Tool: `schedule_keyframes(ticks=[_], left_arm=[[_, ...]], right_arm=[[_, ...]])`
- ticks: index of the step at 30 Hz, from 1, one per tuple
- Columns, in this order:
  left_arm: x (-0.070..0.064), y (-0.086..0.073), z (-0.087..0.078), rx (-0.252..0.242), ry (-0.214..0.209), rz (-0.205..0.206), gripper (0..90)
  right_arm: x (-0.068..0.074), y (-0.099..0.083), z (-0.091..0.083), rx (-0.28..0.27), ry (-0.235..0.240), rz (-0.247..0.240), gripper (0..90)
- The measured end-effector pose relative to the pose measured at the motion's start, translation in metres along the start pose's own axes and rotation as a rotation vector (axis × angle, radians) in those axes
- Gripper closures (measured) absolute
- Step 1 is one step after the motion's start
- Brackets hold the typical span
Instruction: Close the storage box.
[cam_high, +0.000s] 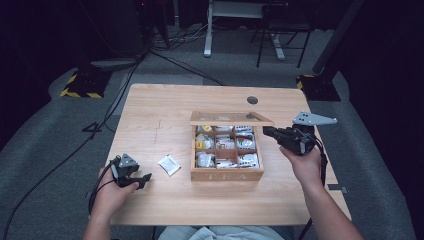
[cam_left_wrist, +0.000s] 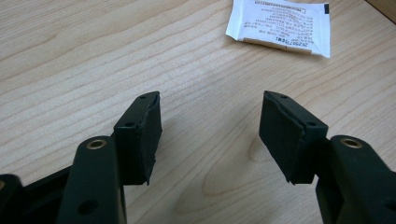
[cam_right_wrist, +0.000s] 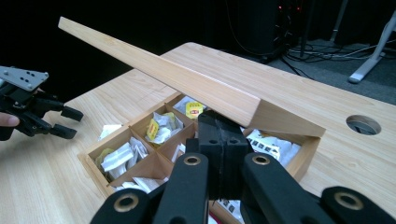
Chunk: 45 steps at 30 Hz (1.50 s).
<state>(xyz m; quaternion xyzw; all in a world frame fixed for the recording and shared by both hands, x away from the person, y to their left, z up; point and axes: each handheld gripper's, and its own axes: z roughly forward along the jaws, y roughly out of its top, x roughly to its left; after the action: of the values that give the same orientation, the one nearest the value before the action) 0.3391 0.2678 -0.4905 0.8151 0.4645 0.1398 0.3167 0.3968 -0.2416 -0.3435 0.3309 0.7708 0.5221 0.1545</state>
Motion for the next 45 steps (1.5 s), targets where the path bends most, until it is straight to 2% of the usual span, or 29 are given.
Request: schedule_keyframes(ticks=[8,13,22,33,45], left_arm=[[0.003,-0.002,0.002,-0.006,-0.011,-0.005,39.6],[0.004,-0.003,0.004,-0.03,-0.017,-0.014,39.7],[0.005,-0.004,0.005,-0.043,-0.022,-0.015,39.4],[0.006,-0.004,0.008,-0.073,-0.025,-0.007,39.3],[0.007,-0.005,0.009,-0.089,-0.038,-0.007,39.3]], right_arm=[[0.001,-0.004,-0.003,0.052,-0.008,0.009,89.7],[0.005,-0.005,-0.004,0.086,-0.016,0.007,88.9],[0.008,-0.003,-0.005,0.138,-0.013,0.041,84.9],[0.011,-0.002,-0.006,0.213,-0.035,0.068,83.0],[0.013,-0.002,-0.005,0.292,-0.05,0.053,80.1]])
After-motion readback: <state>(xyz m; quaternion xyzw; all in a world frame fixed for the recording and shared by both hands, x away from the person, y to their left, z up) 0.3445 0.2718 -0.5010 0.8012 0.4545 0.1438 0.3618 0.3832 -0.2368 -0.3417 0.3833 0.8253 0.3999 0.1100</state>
